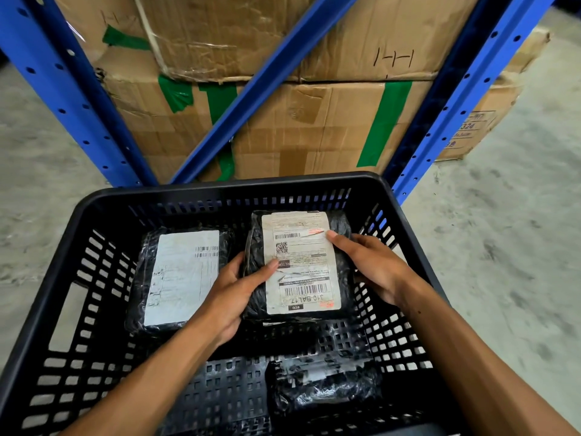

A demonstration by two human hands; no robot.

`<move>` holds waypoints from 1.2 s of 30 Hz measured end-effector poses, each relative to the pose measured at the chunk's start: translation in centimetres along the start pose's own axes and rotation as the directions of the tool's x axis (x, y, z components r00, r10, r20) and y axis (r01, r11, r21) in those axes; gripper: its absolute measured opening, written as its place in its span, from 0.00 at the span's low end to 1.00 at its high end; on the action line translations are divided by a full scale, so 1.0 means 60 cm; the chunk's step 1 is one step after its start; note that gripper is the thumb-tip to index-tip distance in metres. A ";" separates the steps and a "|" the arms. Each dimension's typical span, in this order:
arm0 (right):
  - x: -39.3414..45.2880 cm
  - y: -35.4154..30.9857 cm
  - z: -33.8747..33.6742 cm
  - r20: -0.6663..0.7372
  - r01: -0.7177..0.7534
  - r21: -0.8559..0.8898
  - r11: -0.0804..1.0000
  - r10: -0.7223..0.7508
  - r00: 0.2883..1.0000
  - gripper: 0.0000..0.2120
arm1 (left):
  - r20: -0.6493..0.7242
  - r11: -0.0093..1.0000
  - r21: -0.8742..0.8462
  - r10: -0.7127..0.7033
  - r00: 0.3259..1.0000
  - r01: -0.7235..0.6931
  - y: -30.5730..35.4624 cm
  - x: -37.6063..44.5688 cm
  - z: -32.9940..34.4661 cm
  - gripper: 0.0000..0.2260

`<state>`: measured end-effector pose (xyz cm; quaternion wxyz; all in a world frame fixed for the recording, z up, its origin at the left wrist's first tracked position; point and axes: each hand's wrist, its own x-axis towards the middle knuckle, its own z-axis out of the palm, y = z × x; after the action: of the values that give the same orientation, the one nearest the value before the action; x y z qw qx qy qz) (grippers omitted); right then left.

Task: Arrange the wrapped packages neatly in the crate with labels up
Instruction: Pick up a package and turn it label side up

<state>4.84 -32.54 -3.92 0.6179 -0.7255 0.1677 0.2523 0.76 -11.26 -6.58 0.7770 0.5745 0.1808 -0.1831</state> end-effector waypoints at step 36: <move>0.013 0.040 0.060 0.026 -0.222 -0.462 0.859 0.263 0.964 0.27 | -0.322 0.785 0.545 -0.127 0.938 0.293 -0.045 0.069 0.037 0.39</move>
<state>3.55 -29.40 -6.71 0.4010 -0.8111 0.1667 0.3919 3.16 -14.42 -10.23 0.5048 0.7807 0.2824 -0.2364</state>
